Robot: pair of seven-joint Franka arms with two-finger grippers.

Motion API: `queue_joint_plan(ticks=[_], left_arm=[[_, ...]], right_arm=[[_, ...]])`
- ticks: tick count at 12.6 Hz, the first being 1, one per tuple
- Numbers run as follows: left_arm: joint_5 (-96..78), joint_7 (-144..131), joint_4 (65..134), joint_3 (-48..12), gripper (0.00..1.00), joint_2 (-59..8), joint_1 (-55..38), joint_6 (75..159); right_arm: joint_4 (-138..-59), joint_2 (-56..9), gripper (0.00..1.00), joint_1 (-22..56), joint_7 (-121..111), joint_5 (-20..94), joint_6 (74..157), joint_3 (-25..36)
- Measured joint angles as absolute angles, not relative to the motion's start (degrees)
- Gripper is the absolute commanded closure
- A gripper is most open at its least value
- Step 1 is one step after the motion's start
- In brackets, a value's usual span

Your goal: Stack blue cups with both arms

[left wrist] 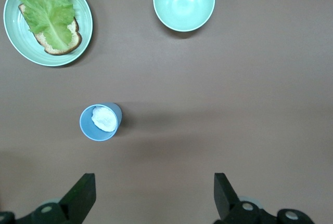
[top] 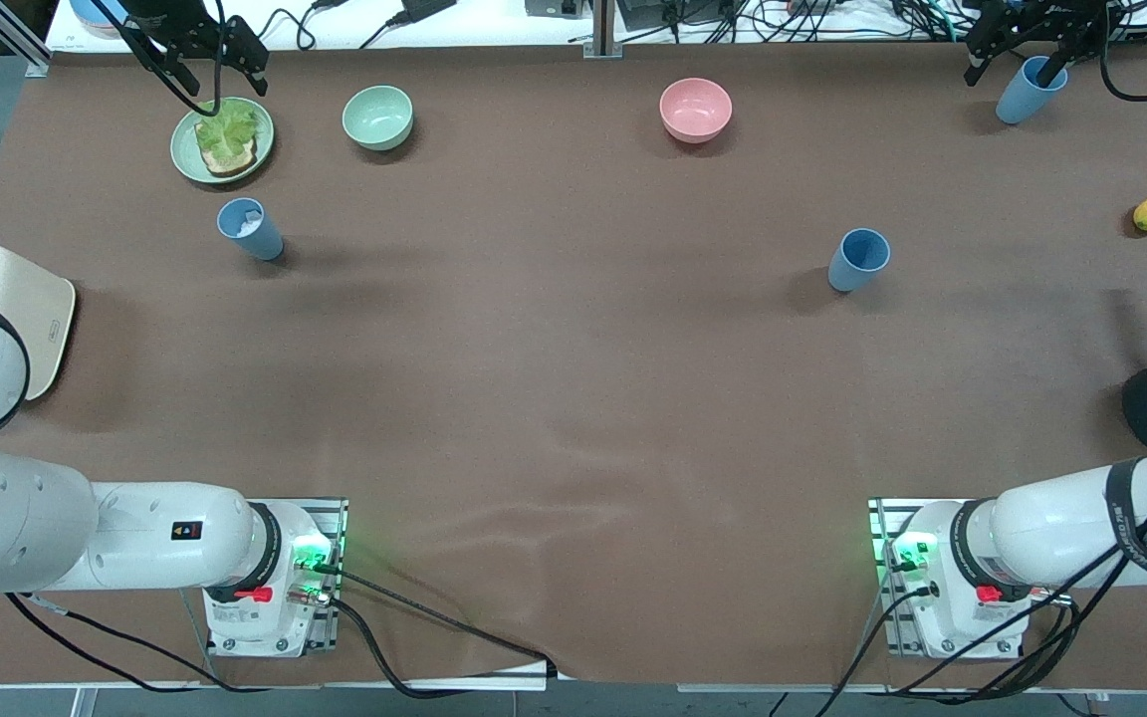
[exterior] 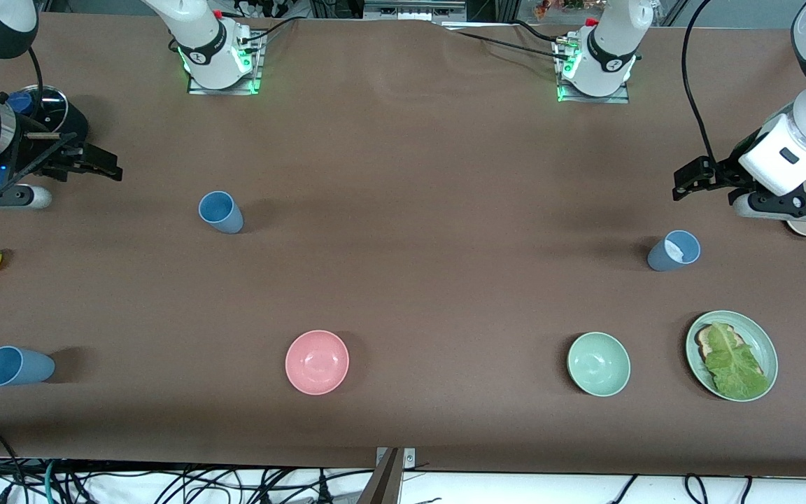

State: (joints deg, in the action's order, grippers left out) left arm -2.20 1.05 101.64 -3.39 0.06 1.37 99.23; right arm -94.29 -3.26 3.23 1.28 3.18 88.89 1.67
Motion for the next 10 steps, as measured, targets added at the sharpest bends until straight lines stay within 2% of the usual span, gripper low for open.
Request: queue_joint_plan(ticks=[10], left_arm=[[-2.2, 1.1, 101.6, -3.1, 0.00, -2.0, 1.4, 97.9]], right_arm=[[-94.3, -3.3, 0.00, 3.2, 1.3, 3.2, 88.8, 1.7]])
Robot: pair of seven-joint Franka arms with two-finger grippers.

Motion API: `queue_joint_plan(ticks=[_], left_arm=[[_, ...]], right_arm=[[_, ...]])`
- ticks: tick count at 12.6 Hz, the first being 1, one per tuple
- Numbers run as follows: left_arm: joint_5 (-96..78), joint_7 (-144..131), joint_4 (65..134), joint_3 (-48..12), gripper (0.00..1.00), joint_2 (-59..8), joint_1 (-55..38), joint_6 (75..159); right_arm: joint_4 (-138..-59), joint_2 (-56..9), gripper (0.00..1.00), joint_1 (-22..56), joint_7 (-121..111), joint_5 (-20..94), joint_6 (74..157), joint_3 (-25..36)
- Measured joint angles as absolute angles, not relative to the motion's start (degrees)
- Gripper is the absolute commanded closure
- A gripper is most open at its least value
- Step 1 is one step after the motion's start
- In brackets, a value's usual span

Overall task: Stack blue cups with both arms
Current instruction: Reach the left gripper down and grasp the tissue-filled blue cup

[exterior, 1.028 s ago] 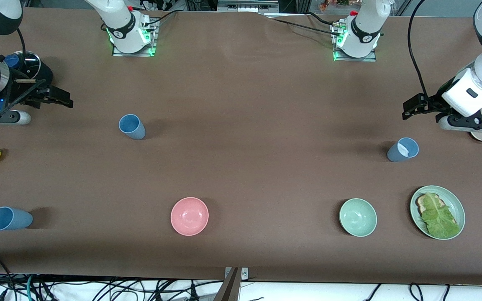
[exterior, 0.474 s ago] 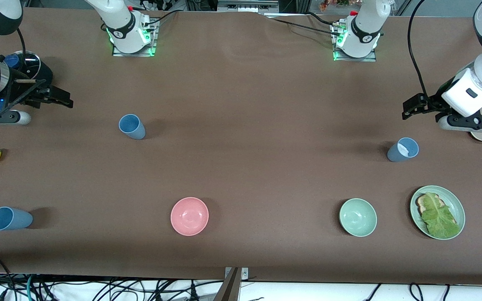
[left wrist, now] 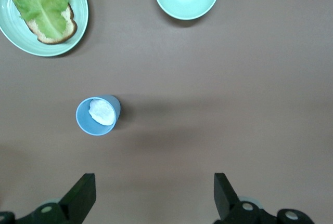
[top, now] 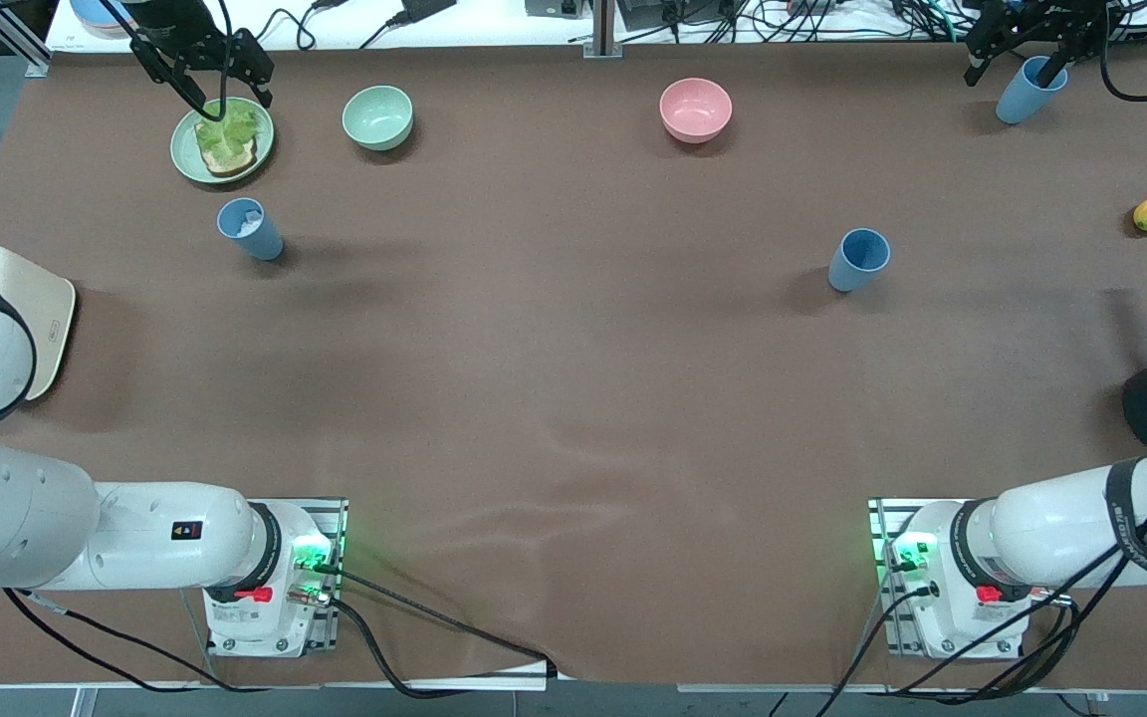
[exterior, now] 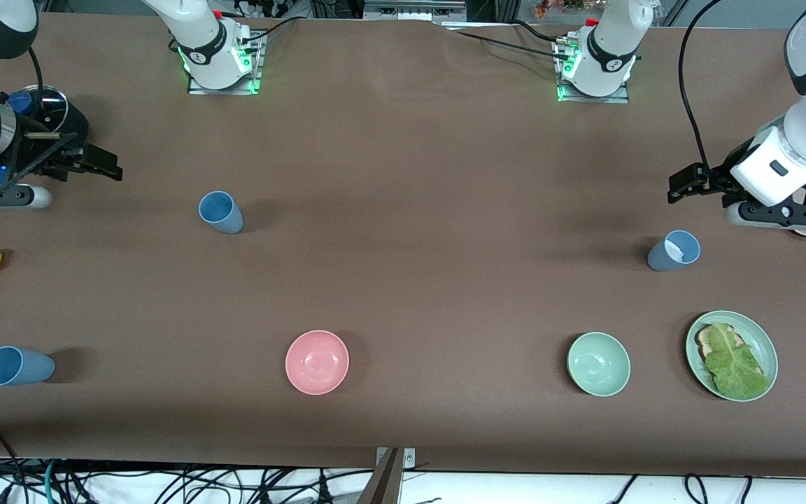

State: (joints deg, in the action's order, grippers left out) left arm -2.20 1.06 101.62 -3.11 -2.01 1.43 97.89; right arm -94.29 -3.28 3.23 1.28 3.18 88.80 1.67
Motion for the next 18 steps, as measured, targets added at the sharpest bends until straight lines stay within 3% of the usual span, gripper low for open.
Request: queue_joint_plan(ticks=[7, 18], left_arm=[[-0.3, 6.6, 101.5, -2.3, 0.00, -7.4, 8.2, 98.9], [7.9, 9.8, 108.6, -3.0, 0.08, -19.9, 11.5, 114.6]], right_arm=[[-94.3, -3.3, 0.00, 3.2, 1.2, 3.2, 88.7, 1.6], [-94.3, -3.4, 0.00, 3.2, 1.2, 3.2, 88.7, 1.6]])
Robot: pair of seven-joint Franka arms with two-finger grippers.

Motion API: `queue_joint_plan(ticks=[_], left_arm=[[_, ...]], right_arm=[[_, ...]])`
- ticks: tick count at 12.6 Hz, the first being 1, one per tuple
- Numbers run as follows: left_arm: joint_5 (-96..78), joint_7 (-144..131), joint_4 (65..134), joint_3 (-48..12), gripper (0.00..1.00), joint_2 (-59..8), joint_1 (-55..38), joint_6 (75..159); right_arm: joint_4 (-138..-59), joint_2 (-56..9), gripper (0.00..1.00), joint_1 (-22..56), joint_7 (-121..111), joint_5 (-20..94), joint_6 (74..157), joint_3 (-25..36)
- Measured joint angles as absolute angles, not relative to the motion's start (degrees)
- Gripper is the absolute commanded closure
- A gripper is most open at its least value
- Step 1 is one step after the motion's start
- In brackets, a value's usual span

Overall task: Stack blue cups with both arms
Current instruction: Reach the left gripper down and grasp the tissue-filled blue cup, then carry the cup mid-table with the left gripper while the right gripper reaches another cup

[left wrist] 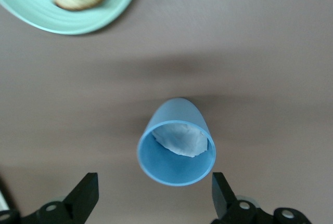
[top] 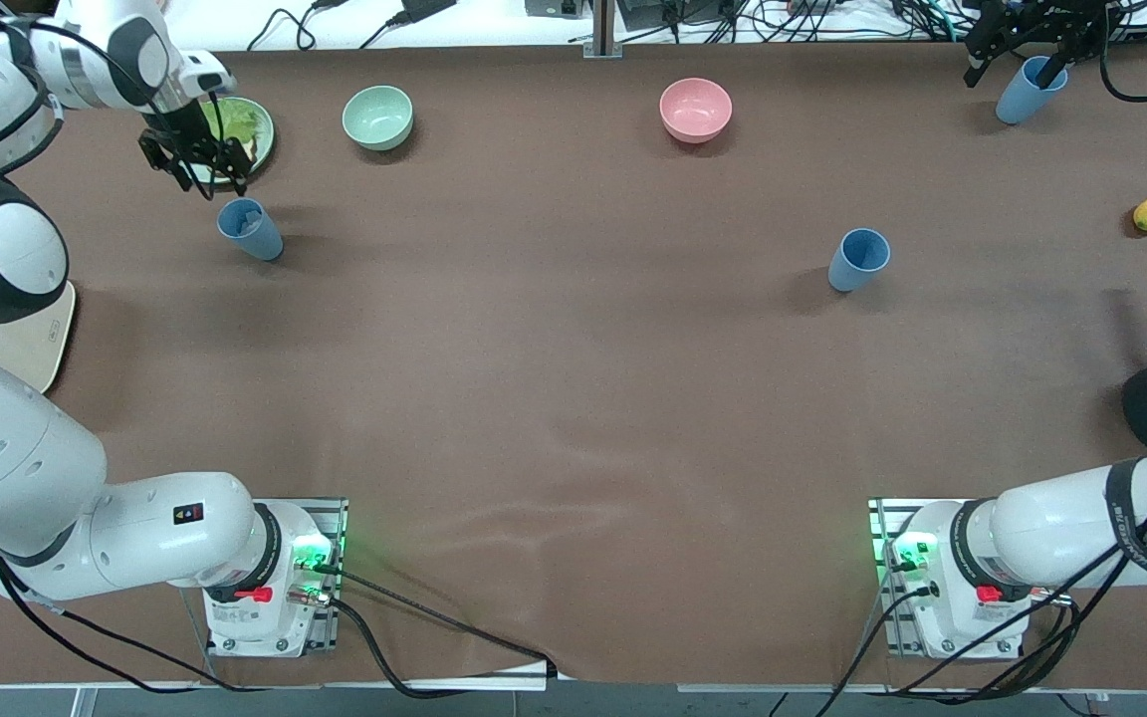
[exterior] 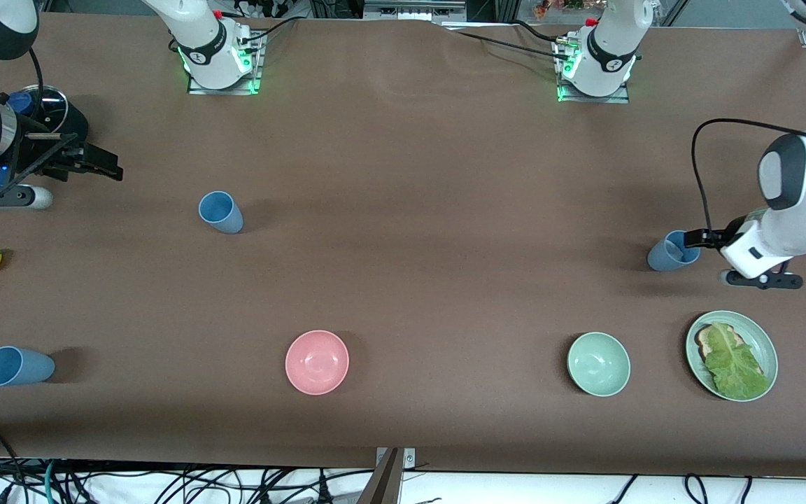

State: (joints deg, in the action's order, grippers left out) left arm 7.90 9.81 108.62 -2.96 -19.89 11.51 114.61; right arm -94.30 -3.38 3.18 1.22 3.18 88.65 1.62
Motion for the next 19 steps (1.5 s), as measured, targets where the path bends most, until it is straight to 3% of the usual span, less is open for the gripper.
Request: queue_joint_plan(ticks=[2, 3, 5, 6, 8, 15, 19], left_arm=[[7.9, 12.4, 109.7, -2.9, 0.11, -22.2, 12.4, 118.8], [7.9, 13.4, 109.7, -2.9, 0.22, -23.2, 13.3, 119.7], [7.9, 14.5, 109.7, -2.9, 0.71, -24.3, 14.3, 120.2], [7.9, 14.7, 109.7, -2.9, 0.87, -24.6, 14.4, 120.2], [7.9, 14.7, 109.7, -3.0, 1.00, -25.4, 14.4, 120.2], [7.9, 14.6, 107.7, -4.1, 1.00, -25.5, 14.1, 118.6], [5.2, 6.9, 102.0, -12.6, 1.00, -25.3, 13.1, 111.6]], right_arm=[[-94.3, -3.5, 0.00, 3.2, 1.2, 3.2, 88.6, 1.6], [-94.3, -3.6, 0.00, 3.2, 1.2, 3.2, 88.6, 1.6], [-94.3, -3.7, 0.00, 3.2, 1.2, 3.2, 88.6, 1.6], [-94.3, -3.8, 0.00, 3.2, 1.2, 3.2, 88.6, 1.6], [-94.3, -3.8, 0.00, 3.2, 1.2, 3.2, 88.6, 1.6], [-94.3, -6.0, 0.00, 3.2, -0.4, 3.2, 88.0, 1.6], [-94.4, -6.1, 0.00, 3.2, -0.5, 3.2, 88.0, 1.6]])
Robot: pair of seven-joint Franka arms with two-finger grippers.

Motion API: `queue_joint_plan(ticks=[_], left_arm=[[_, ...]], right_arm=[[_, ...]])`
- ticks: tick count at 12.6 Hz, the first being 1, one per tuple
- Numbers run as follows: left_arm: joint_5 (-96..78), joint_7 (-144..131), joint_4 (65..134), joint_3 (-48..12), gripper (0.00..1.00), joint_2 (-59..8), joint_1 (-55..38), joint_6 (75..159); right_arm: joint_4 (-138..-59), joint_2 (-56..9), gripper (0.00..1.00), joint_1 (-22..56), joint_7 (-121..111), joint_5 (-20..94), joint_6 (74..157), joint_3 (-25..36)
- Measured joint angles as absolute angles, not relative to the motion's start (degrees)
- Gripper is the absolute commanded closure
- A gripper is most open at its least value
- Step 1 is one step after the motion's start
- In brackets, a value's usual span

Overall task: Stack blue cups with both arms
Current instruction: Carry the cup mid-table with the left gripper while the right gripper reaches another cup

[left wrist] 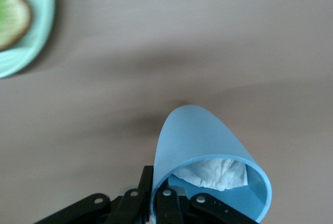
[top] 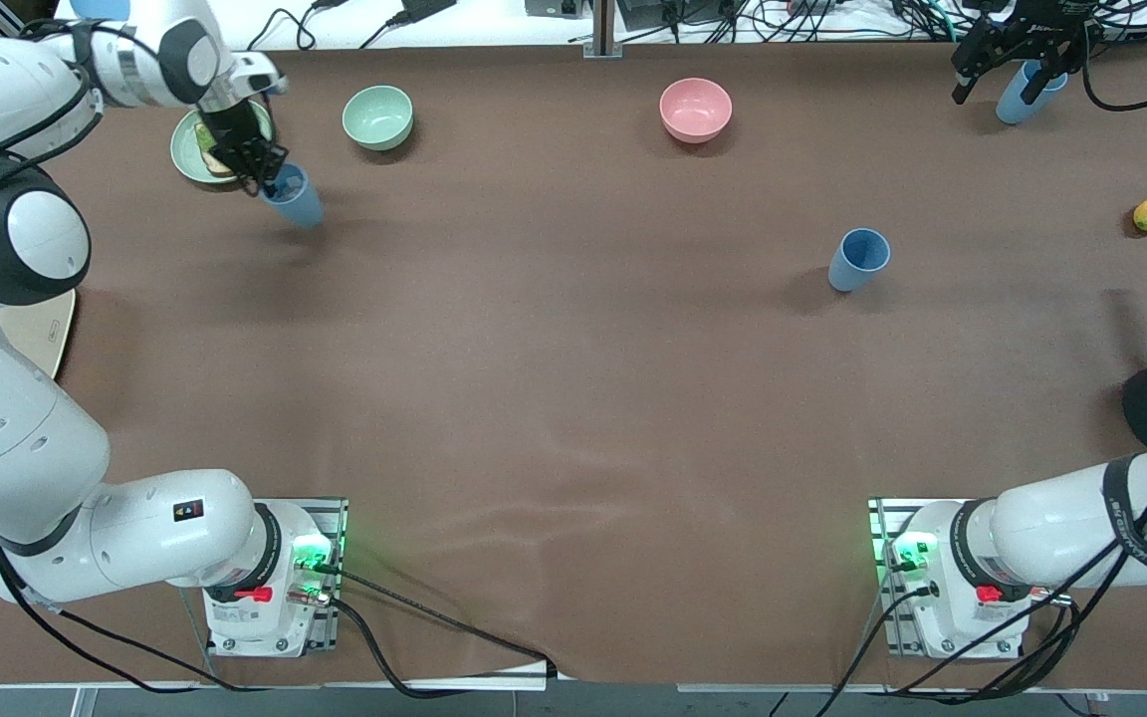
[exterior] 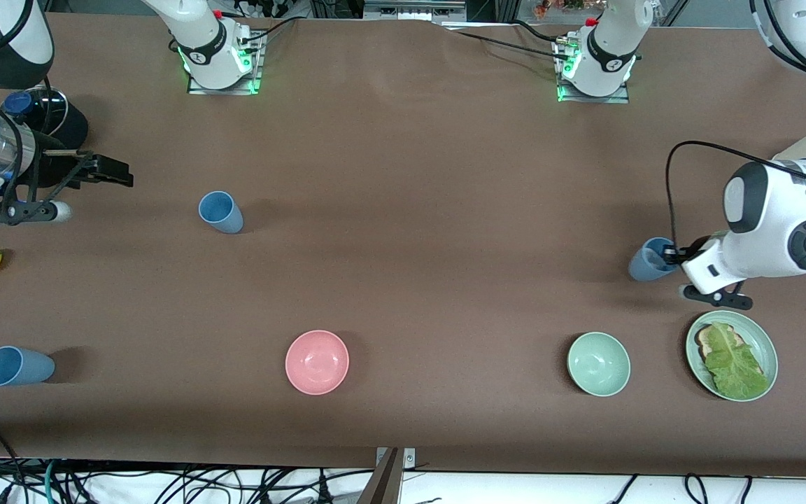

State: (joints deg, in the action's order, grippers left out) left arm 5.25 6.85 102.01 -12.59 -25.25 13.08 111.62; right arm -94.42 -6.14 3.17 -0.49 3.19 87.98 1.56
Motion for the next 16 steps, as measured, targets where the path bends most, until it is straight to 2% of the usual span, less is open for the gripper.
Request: queue_joint_plan(ticks=[3, 5, 8, 13, 14, 16], left_arm=[[4.0, -8.5, 99.7, -20.5, 1.00, -25.2, 9.7, 106.2], [2.3, -16.9, 99.7, -23.2, 1.00, -25.3, 5.7, 105.6], [-2.0, -30.0, 99.7, -23.9, 1.00, -25.9, -2.1, 106.1], [-2.8, -43.5, 100.4, -23.9, 1.00, -31.7, -12.7, 115.5], [-2.8, -43.9, 100.3, -23.9, 0.94, -32.7, -13.6, 116.5], [-2.8, -44.3, 100.3, -23.9, 0.03, -33.5, -14.2, 116.9]], right_arm=[[-96.8, -5.3, 0.00, 3.2, -0.4, 3.2, 88.9, 1.3], [-99.7, -5.0, 0.00, 3.2, -0.4, 3.2, 91.9, 1.0], [-106.5, -5.9, 0.01, 3.8, -0.4, 3.2, 100.8, 0.4], [-115.9, -7.9, 0.02, 4.5, -0.4, 3.2, 114.6, 0.1], [-116.9, -8.4, 0.03, 4.7, -0.4, 3.2, 116.2, 0.0], [-119.1, -9.3, 0.04, 5.4, -0.4, 3.2, 120.3, 0.0]])
